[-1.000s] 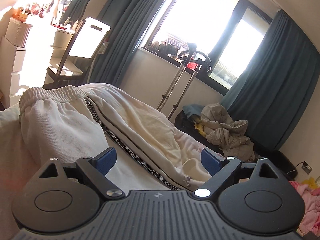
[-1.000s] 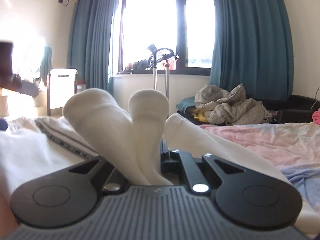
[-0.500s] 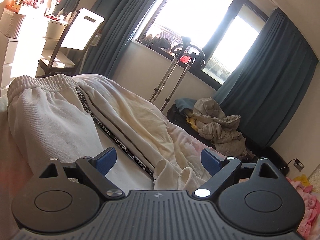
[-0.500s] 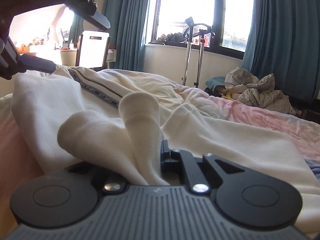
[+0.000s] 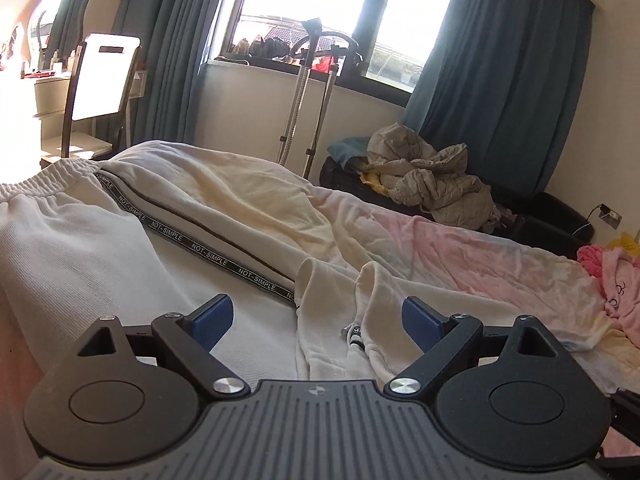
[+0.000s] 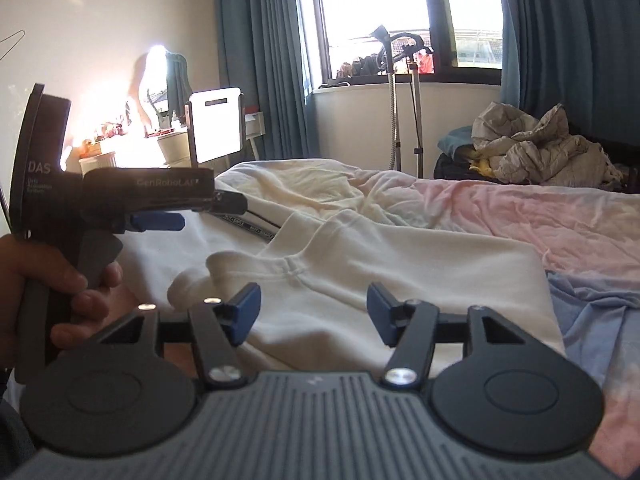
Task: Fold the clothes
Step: 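Open the right tool to release the leg ends and withdraw, then move the open right tool over the folded sweatpants to a leg end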
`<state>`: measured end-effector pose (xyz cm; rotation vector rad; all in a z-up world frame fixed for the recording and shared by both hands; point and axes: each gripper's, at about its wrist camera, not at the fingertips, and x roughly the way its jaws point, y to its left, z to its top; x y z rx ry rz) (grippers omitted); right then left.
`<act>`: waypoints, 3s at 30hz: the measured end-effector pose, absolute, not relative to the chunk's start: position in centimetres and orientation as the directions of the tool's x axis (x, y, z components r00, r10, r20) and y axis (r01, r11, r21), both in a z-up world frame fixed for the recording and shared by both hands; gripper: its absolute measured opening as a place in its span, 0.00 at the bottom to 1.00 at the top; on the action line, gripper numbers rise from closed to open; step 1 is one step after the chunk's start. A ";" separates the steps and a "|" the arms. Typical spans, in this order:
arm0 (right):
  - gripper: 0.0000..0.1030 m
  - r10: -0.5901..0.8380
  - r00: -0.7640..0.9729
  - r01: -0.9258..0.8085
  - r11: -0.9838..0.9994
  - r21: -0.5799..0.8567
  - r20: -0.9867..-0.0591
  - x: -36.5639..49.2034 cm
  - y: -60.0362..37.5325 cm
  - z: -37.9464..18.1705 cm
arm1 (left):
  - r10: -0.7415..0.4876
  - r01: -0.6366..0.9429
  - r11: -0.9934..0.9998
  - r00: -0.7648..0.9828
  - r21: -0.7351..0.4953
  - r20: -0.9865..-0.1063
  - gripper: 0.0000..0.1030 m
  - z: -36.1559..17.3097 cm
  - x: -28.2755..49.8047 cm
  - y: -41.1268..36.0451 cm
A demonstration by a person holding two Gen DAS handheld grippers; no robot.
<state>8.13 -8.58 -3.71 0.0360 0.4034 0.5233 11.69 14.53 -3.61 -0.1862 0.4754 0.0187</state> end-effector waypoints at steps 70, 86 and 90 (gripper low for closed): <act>0.60 0.569 0.782 -0.115 0.533 0.838 -0.255 15.5 -23.7 -11.7 | 0.071 -0.091 0.996 0.812 -0.005 -0.579 0.93 -8.0 13.8 11.5; 0.62 0.605 0.762 -0.152 0.516 0.843 -0.233 16.6 -22.3 -10.5 | 0.073 -0.098 0.995 0.808 -0.012 -0.585 0.93 -8.1 14.0 11.7; 0.62 0.594 0.745 -0.097 0.547 0.831 -0.304 17.1 -22.3 -11.8 | 0.074 -0.098 0.995 0.808 -0.010 -0.584 0.93 -8.1 14.0 11.6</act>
